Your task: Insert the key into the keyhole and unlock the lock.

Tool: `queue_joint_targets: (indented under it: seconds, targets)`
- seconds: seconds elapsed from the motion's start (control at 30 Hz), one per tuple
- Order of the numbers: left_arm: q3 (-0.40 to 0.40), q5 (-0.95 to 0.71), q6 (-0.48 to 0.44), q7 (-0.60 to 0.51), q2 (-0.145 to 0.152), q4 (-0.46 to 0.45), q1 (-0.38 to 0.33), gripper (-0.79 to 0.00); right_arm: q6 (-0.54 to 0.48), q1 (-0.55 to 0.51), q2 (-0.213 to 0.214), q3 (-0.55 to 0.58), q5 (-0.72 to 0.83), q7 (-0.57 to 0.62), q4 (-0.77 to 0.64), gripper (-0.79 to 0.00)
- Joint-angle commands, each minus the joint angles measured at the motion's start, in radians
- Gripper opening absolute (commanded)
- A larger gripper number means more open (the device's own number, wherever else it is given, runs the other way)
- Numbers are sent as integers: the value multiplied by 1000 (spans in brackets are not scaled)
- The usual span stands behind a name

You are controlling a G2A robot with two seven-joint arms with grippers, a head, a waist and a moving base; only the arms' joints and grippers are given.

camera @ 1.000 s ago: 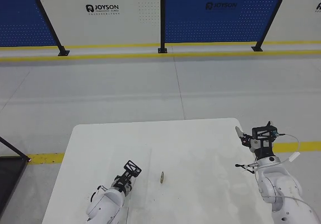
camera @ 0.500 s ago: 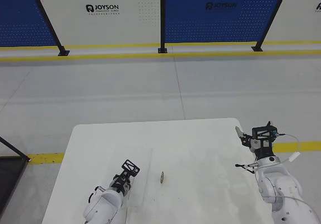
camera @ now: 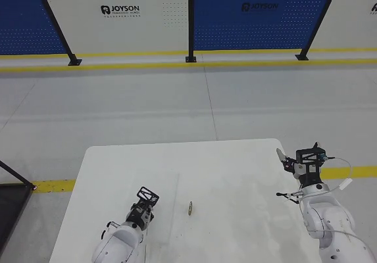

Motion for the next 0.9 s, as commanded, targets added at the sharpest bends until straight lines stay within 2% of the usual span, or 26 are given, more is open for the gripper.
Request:
queue_joint_targets:
  seconds: [0.0, 0.13, 0.23, 0.43, 0.5, 0.67, 0.77, 0.87]
  targets:
    - [-23, -60, -26, 89, 3, -32, 27, -785, 0, 0, 0, 0, 0, 0, 0, 0]
    - [-96, -178, -108, 276, 12, -83, 86, -785, 0, 0, 0, 0, 0, 0, 0, 0]
    - [-150, -307, -202, 406, 17, -84, 106, -785, 0, 0, 0, 0, 0, 0, 0, 0]
    - [-231, -574, -479, 678, 24, 14, 79, -785, 0, 0, 0, 0, 0, 0, 0, 0]
    - [-253, -643, -592, 719, 29, 69, 55, -785, 0, 0, 0, 0, 0, 0, 0, 0]
    - [-272, -778, -771, 792, 33, 178, -2, -785, -33, -33, -2, -26, 2, 3, -23, 0]
    - [-269, -806, -832, 800, 34, 230, -34, -785, -24, -101, -5, -80, -77, 6, -80, 0]
    - [-268, -806, -835, 796, 34, 242, -41, -785, -10, -174, -10, -175, -192, 23, -118, 0]
